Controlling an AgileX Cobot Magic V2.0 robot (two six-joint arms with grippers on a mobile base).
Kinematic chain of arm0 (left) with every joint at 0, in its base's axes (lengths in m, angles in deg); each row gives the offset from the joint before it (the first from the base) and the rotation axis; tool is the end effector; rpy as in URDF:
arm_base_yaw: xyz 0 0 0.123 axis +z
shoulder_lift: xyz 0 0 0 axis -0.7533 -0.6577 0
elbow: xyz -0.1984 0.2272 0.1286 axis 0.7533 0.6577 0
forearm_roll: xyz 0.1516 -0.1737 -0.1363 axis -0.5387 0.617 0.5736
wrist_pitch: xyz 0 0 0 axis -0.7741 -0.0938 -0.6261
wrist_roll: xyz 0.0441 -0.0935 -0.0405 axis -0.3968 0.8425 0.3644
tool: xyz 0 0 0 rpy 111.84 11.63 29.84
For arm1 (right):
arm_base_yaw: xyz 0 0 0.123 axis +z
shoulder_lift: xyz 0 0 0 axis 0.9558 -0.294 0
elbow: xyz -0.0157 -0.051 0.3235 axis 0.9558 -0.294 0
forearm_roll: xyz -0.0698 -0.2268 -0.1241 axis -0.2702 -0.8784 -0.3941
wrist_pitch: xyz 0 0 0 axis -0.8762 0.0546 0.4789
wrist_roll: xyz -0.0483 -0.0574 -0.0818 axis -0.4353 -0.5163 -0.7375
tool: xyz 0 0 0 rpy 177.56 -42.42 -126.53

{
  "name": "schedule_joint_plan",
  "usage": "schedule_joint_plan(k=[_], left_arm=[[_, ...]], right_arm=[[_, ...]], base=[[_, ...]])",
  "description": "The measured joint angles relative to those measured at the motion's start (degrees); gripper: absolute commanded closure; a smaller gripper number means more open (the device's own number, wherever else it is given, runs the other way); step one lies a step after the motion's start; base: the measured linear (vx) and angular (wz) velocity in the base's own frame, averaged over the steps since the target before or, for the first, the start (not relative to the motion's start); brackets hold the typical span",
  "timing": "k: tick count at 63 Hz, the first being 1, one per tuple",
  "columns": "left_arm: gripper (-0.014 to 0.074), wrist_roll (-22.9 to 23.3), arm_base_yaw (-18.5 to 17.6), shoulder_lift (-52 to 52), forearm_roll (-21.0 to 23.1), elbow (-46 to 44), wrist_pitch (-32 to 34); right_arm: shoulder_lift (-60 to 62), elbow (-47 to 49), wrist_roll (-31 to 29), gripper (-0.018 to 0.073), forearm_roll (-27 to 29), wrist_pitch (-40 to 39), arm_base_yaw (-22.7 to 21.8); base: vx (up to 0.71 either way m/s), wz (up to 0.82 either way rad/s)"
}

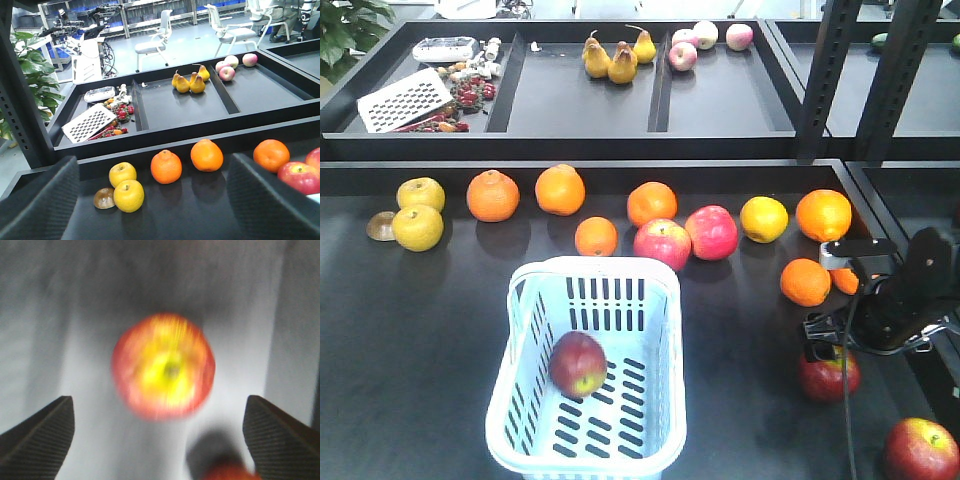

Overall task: Pick three apples into basket with both arms
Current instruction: 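Move the right gripper back to the next red apple and grasp it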

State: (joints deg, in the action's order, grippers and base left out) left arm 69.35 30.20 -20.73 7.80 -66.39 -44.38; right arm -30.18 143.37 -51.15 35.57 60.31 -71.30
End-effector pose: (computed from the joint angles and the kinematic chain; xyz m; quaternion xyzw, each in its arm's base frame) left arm 0.1307 -0.0112 0.4042 0.0638 0.7520 0.0310 0.6553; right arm 0.3554 0.0140 0.1539 -0.0598 0.9875 0.0136 0.1451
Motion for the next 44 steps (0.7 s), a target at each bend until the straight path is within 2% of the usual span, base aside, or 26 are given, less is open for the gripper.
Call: schedule_joint_plan(k=[33, 40, 44], left_arm=[[0.0024, 0.00, 0.00, 0.00, 0.00, 0.00, 0.00], [0.0024, 0.00, 0.00, 0.00, 0.00, 0.00, 0.00], [0.0024, 0.00, 0.00, 0.00, 0.00, 0.00, 0.00]], right_arm=[[-10.08, 0.06, -0.25, -0.0053, 0.85, -7.32, 0.00], [-11.44, 0.06, -0.25, -0.0014, 1.49, -8.62, 0.00], [-11.89, 0.06, -0.25, 0.0037, 1.70, -9.09, 0.00]], base=[[0.00, 0.00], [0.00, 0.00], [0.00, 0.00]])
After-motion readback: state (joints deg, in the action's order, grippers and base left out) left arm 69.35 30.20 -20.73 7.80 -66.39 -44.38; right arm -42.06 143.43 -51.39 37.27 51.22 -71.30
